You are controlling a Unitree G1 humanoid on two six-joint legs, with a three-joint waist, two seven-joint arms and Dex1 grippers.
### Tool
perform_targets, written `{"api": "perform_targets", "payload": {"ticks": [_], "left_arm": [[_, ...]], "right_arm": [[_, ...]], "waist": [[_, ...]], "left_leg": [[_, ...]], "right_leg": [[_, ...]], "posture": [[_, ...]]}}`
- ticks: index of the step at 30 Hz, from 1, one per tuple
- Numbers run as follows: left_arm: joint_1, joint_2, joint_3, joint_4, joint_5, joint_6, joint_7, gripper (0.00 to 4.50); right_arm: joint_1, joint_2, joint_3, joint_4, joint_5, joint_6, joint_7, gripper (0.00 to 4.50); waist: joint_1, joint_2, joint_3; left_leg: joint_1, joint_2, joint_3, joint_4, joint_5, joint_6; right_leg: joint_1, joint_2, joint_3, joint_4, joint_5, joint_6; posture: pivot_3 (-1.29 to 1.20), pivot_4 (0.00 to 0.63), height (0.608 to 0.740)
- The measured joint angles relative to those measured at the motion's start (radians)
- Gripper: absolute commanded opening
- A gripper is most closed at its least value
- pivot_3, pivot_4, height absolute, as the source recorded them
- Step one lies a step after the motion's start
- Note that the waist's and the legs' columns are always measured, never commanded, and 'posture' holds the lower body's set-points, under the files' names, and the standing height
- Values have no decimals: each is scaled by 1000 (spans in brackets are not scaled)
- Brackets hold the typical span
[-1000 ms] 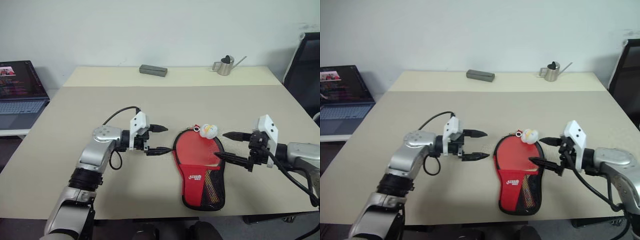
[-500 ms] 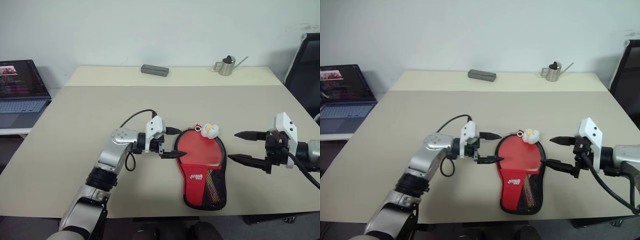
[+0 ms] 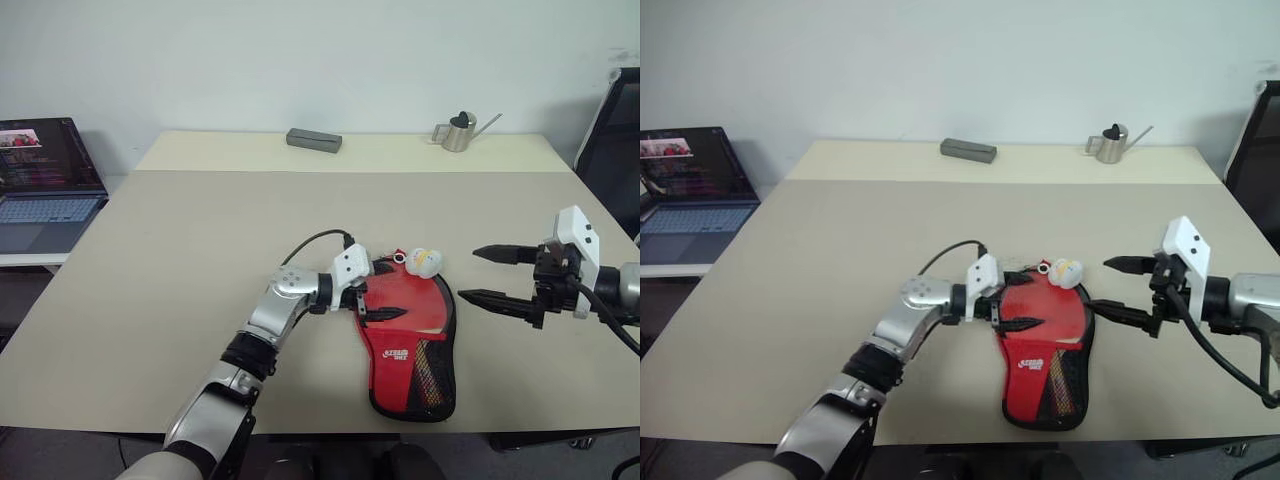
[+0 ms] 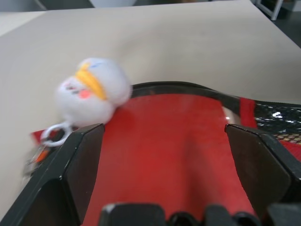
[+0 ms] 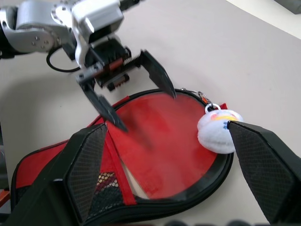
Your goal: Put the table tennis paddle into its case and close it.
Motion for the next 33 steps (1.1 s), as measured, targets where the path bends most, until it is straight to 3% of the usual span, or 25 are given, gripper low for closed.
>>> {"api": "perform_targets", "payload": {"ticks": [9,21,33], "left_arm": [[-2,-30,-15,122,37,-42,21,4457],[-16,-52,-19,174,62,-96,63,4457],[-3,-62,-20,158,75,-102,68,4457]], "right_arm": [[-129,59,119,71,-60,-31,-41,4500],[-338,264,328,386,-266,-78,-152,4500],[-417,368,384,650,-406,-140,-179,4500]], "waist": [[-1,0,0],[1,2,-1],[1,3,-2]], "left_leg": [[1,0,0,0,1,-2],[2,-1,0,2,2,-3],[2,-2,1,2,2,-3]], "right_leg": [[0,0,0,1,0,0],[-1,-1,1,7,0,0],[-1,-1,2,8,0,0]], "posture": [[0,150,740],[0,150,740],[0,150,740]]}}
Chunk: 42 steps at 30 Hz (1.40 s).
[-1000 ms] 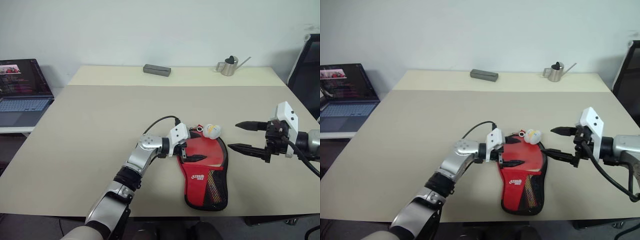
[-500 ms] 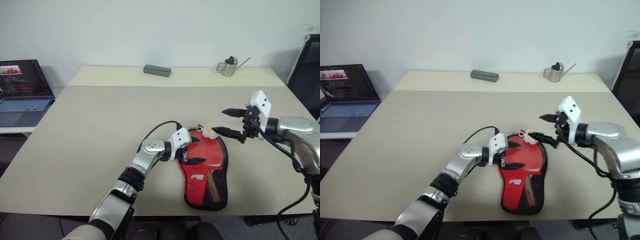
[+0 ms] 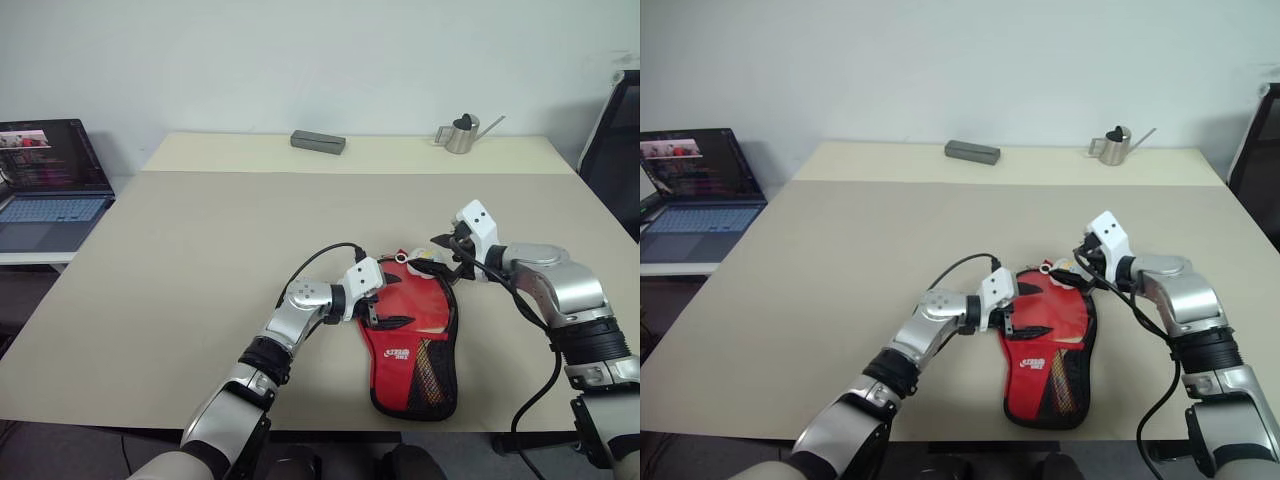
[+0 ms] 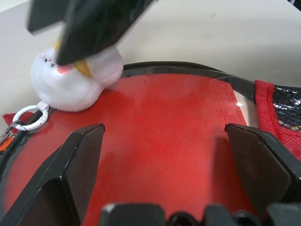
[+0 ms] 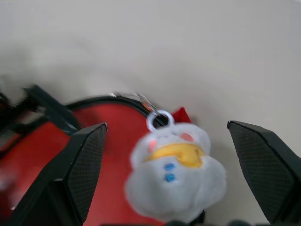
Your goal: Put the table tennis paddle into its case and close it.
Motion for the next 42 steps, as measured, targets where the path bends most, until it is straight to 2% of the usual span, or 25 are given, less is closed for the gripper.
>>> {"api": "perform_targets", "payload": {"ticks": [5,7,9,15,18,20,31,42], "left_arm": [[8,-2,-1,-11,4,2,-2,4457],[8,-2,-1,-12,6,2,-2,4500],[8,-2,-1,-12,7,2,-2,4500],[8,-1,-2,-12,11,-1,-2,4500],[8,-1,-2,-12,13,-2,-2,4500],[8,-1,-2,-12,14,-4,-2,4500],[8,2,-4,-10,21,-13,1,4500],[9,11,-10,-9,23,-17,2,4500]], "right_arm": [[-33,27,19,85,-54,-39,-4,4500],[-52,45,19,120,-63,-47,-11,4121],[-64,55,18,138,-75,-61,-20,3573],[-67,59,19,151,-106,-73,-14,1456],[-67,58,20,151,-119,-73,-3,728],[-67,54,23,147,-130,-72,14,416],[-60,40,56,104,-168,-82,60,303],[-84,40,60,176,-216,-173,57,295]], "waist": [[-1,1,0],[-1,1,-1],[0,1,-1],[-1,2,-1],[-1,2,-1],[-1,2,-1],[-1,3,-2],[-1,3,-3]], "left_leg": [[0,0,0,0,0,0],[0,0,0,0,0,0],[0,0,0,0,0,0],[0,0,0,0,0,0],[0,0,0,0,0,0],[0,0,0,0,0,0],[0,0,0,0,0,0],[0,0,0,0,0,0]], "right_leg": [[0,0,0,0,0,0],[0,0,0,0,0,0],[0,0,0,0,0,0],[0,0,0,1,0,0],[0,0,0,1,0,0],[0,0,0,1,0,0],[0,0,0,1,0,0],[0,0,0,1,0,0]], "posture": [[0,150,740],[0,150,740],[0,150,740],[0,150,740],[0,150,740],[0,150,740],[0,150,740],[0,150,740]]}}
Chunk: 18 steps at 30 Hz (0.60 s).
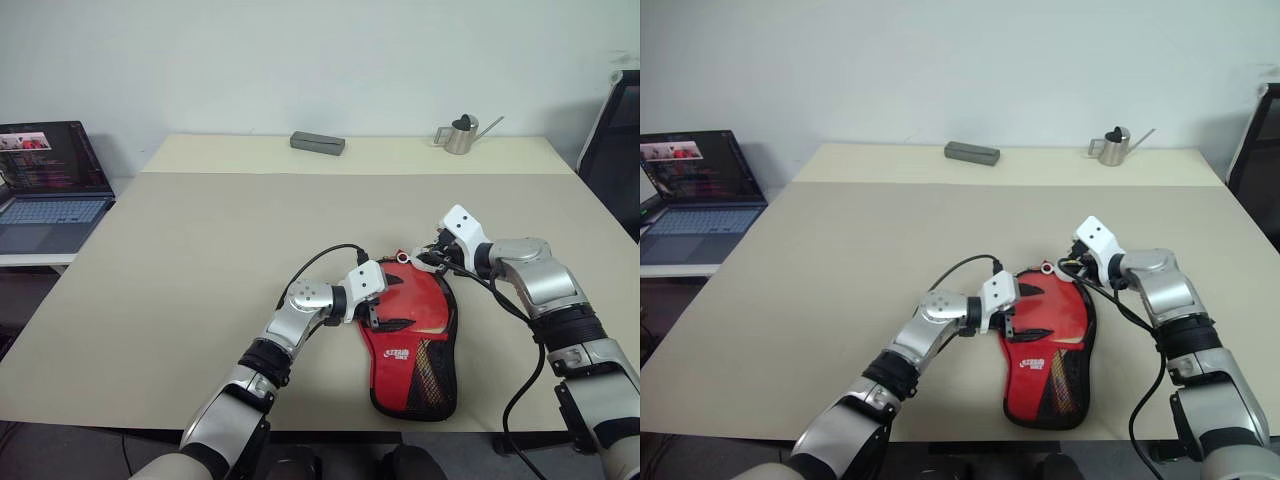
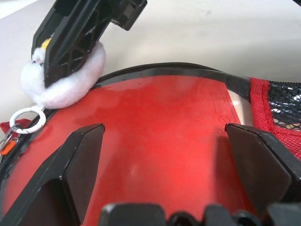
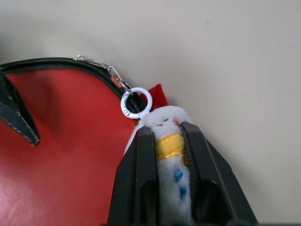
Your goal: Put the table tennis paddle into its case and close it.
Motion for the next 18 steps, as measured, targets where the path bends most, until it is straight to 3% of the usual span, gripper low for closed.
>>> {"api": "perform_targets", "payload": {"ticks": [5,8,13,18], "left_arm": [[2,2,-11,-3,0,3,0,4500],[2,2,-21,-4,0,3,-4,3949],[0,0,-52,-4,0,2,-29,2242],[4,1,-76,-1,0,2,-48,545]], "right_arm": [[-4,-17,0,21,-6,-21,9,295],[-4,-51,0,28,-7,-32,26,295],[1,-106,0,30,-8,-50,41,295],[15,-132,-4,28,-7,-51,39,295]], "waist": [[1,0,0],[3,0,0],[6,0,-1],[7,0,-1]], "left_leg": [[0,0,0,0,0,0],[0,0,0,0,0,0],[1,-2,-1,1,0,1],[12,-3,-2,-1,-2,5]], "right_leg": [[0,0,0,0,0,0],[0,0,0,0,0,0],[3,-1,-1,0,0,0],[15,-3,-1,-1,0,1]], "posture": [[0,150,740],[0,150,740],[0,150,740],[0,150,740]]}}
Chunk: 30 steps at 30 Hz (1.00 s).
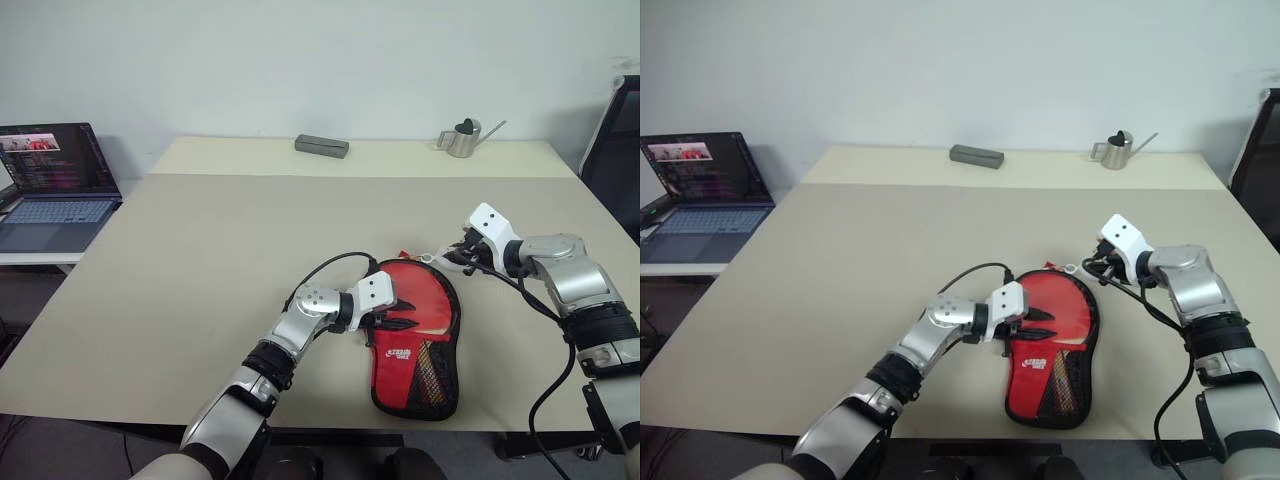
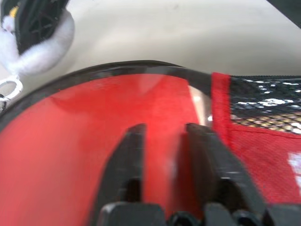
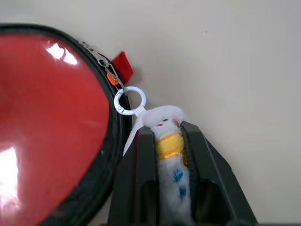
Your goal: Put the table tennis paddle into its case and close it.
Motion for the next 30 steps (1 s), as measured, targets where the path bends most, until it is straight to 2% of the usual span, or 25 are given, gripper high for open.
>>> {"api": "perform_targets", "payload": {"ticks": [2,3,30], "left_arm": [[1,0,-3,2,0,0,-2,19],[1,0,-3,3,0,0,-1,0],[0,-4,25,4,-50,107,-44,0]], "right_arm": [[3,-10,0,-5,0,1,0,295],[5,-15,-1,-8,1,3,-1,295],[82,-76,-65,-151,36,114,9,294]], "waist": [[0,0,0],[0,0,0],[-6,0,0]], "left_leg": [[2,0,0,0,0,0],[2,0,0,0,0,0],[2,1,1,-2,0,0]], "right_leg": [[1,0,0,0,0,0],[1,0,0,0,0,0],[1,0,0,-1,0,0]], "posture": [[0,150,740],[0,150,740],[0,150,740]]}}
